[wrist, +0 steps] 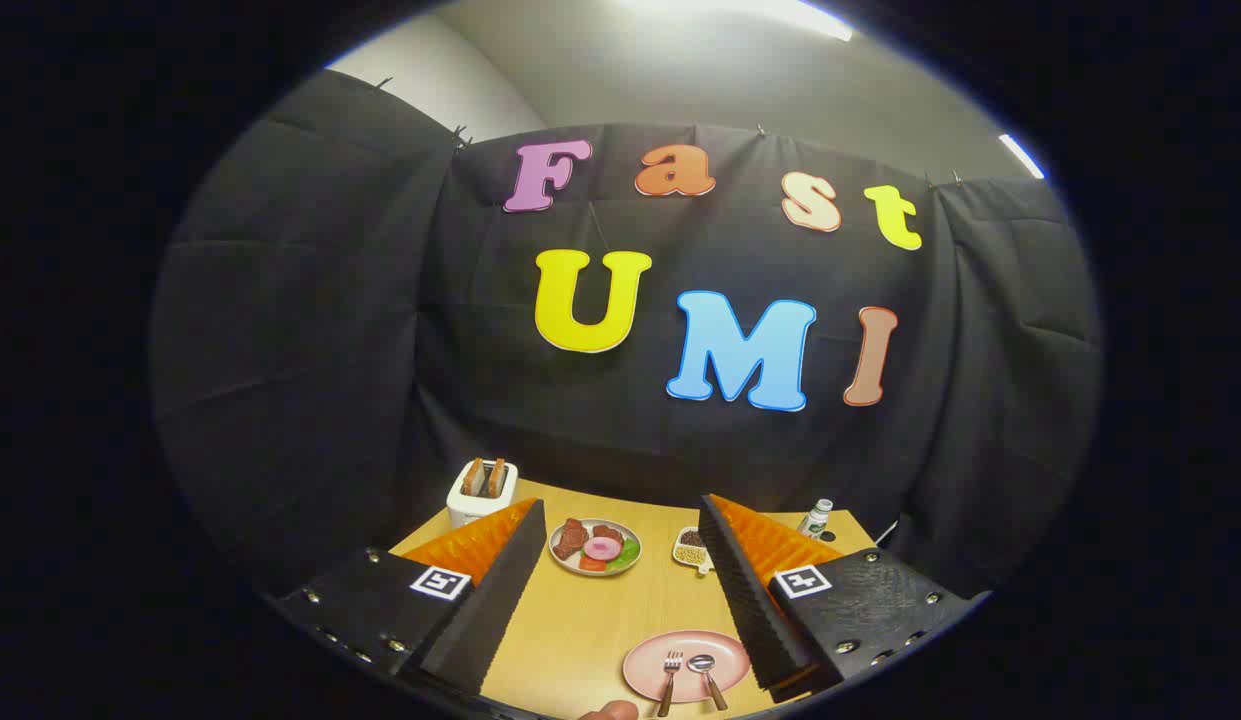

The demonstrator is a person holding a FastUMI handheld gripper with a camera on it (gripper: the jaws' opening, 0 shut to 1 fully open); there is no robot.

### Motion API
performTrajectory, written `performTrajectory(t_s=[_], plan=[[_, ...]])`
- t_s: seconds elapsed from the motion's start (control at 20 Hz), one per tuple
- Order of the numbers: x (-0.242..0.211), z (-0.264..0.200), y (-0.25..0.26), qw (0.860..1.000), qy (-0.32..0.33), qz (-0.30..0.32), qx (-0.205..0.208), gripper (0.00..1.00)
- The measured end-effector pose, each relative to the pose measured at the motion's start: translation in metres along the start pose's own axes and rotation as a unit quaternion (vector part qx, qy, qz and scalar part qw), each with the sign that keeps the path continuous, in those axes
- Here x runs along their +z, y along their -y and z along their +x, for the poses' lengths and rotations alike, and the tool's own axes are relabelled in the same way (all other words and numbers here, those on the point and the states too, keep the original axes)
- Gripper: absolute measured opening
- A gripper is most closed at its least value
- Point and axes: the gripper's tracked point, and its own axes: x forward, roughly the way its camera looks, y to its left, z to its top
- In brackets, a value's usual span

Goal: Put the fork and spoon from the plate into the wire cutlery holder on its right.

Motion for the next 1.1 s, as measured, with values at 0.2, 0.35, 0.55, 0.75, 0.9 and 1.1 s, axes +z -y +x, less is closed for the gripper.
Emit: performTrajectory(t_s=[0.2, 0.35, 0.55, 0.75, 0.9, 1.1], plan=[[-0.006, 0.004, -0.002, 1.0, -0.005, -0.001, 0.001, 0.95], [-0.013, 0.009, -0.005, 1.0, -0.013, 0.005, 0.004, 0.95], [-0.02, 0.016, 0.002, 1.0, -0.02, 0.009, -0.006, 0.95], [-0.023, 0.02, 0.008, 1.0, -0.021, 0.018, -0.012, 0.95], [-0.032, 0.026, 0.012, 0.999, -0.029, 0.031, -0.016, 0.95], [-0.067, 0.035, 0.019, 0.996, -0.071, 0.049, -0.026, 0.95]])
